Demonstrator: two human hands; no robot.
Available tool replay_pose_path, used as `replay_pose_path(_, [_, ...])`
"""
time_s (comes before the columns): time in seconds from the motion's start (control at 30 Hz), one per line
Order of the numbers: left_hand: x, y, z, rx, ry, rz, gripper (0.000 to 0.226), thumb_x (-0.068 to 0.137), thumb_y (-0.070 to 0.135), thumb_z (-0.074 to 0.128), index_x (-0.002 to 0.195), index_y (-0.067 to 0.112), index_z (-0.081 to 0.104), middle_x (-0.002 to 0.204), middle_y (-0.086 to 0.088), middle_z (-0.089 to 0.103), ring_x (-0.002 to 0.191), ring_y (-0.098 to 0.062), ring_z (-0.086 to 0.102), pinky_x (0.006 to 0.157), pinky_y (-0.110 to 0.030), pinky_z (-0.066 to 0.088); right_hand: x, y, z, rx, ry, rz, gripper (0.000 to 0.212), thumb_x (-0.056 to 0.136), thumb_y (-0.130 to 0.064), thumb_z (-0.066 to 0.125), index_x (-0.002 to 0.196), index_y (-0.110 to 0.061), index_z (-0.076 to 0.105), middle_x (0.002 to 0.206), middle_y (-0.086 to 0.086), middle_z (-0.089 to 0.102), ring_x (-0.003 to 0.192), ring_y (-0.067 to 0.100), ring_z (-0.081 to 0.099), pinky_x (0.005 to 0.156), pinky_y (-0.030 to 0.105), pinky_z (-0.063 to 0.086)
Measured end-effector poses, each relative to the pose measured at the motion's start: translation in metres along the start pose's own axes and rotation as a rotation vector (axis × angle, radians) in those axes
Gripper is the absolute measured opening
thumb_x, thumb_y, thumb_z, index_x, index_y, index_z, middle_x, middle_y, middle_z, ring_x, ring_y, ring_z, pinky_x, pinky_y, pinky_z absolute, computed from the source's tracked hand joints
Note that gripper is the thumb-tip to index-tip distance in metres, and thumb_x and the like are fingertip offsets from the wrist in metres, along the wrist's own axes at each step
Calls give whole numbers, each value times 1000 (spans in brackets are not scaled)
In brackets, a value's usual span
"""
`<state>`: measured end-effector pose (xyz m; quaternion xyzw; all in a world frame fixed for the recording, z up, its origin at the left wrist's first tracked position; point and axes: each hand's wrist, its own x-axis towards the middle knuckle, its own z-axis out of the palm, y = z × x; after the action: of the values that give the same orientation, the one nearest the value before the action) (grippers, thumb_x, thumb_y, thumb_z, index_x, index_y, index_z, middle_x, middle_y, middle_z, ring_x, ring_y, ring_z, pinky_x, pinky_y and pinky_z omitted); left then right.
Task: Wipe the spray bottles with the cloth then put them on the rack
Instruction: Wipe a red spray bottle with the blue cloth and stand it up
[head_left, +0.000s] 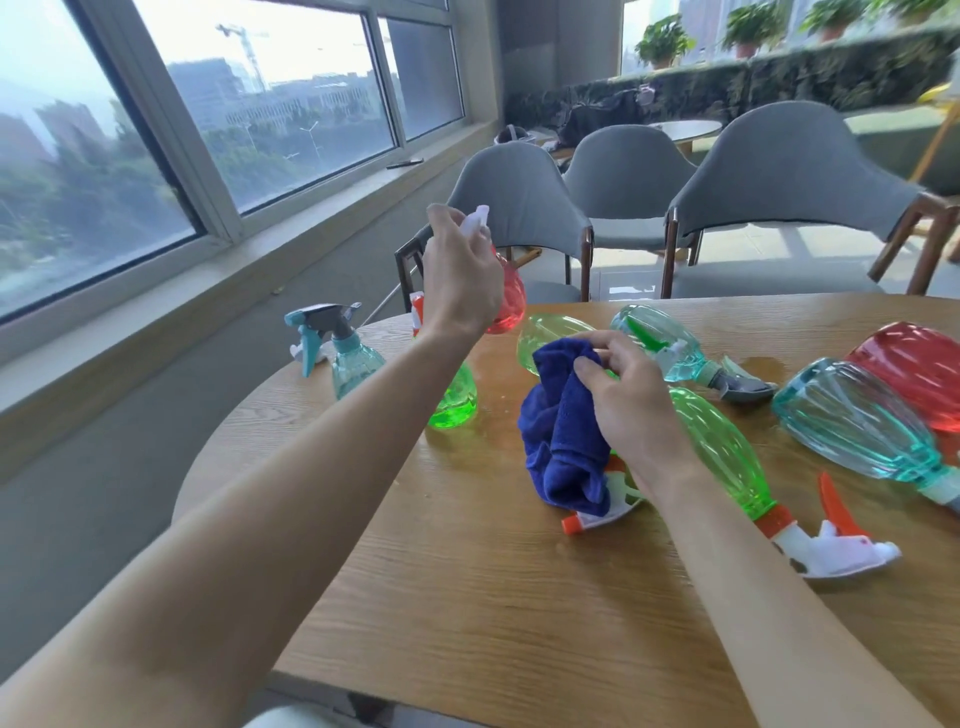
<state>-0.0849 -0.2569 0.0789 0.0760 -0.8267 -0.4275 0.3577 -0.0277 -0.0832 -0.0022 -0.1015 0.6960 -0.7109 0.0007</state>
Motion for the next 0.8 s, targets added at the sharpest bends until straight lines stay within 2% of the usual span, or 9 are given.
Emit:
replay_pose_path(0.1, [-6, 12, -9, -48, 9, 13, 5, 110, 16, 49, 112, 18, 45, 96, 7, 59, 96, -19, 64, 87, -45, 56, -5, -4, 1, -19, 6, -2, 23, 110, -13, 52, 115, -29, 68, 110, 2, 70, 87, 20, 74, 71, 37, 65])
replay_pose_path(0.23, [-19, 22, -19, -84, 62, 17, 8, 106, 23, 57, 111, 17, 56, 92, 7, 65, 83, -11, 66, 76, -37, 58, -10, -8, 0, -30, 43, -41, 23, 109, -15, 54, 111, -31, 70, 103, -2, 72, 93, 27, 74, 80, 43, 64])
replay_pose_path(0.33, [-31, 28, -26, -182, 122, 4, 9, 99, 27, 66, 99, 19, 70, 80, 9, 70, 74, -7, 67, 73, -31, 56, -13, -11, -1, -74, 70, -135, 10, 105, -27, 65, 110, -35, 69, 105, -7, 72, 100, 14, 71, 90, 31, 58])
replay_pose_path(0.37, [-34, 29, -27, -222, 119, -8, 10, 98, 25, 67, 94, 19, 74, 74, 10, 71, 69, -4, 66, 70, -29, 57, -15, -12, -2, -106, 64, -150, 13, 101, -35, 72, 113, -37, 68, 110, -8, 71, 103, 10, 69, 92, 27, 55])
replay_pose_path(0.4, [-40, 29, -28, -250, 105, -19, 13, 98, 23, 67, 90, 18, 76, 69, 11, 71, 63, -2, 65, 67, -27, 57, -17, -12, -3, -143, 55, -154, 25, 95, -43, 78, 116, -39, 67, 113, -9, 69, 105, 7, 67, 93, 24, 53])
replay_pose_path(0.5, [-52, 26, -27, -305, 70, -89, 26, 96, 24, 69, 79, 5, 68, 63, 4, 61, 53, -8, 58, 58, -31, 54, -23, -16, -6, -203, 11, -145, 56, 78, -58, 86, 127, -41, 65, 115, -13, 67, 108, 0, 62, 91, 18, 47])
replay_pose_path(0.57, [-57, 20, -27, -352, 49, -155, 27, 95, 24, 71, 76, 5, 67, 60, 4, 56, 50, -9, 55, 55, -34, 53, -26, -17, -6, -218, -35, -123, 68, 71, -63, 87, 131, -42, 64, 115, -16, 67, 111, 1, 62, 95, 22, 48])
replay_pose_path(0.73, [-75, 4, -21, -428, -21, -227, 21, 97, 30, 75, 87, 12, 79, 69, -5, 69, 63, -13, 65, 68, -44, 64, -30, -12, 2, -339, -123, -96, 79, 64, -71, 87, 134, -44, 64, 118, -12, 71, 114, 11, 66, 105, 39, 55])
replay_pose_path(0.8, [-80, -6, -20, -466, -13, -245, 16, 100, 31, 75, 94, 16, 79, 76, 1, 74, 68, -11, 70, 73, -45, 66, -29, -9, 4, -330, -130, -87, 75, 66, -67, 86, 133, -41, 65, 116, -13, 71, 111, 9, 68, 105, 39, 56])
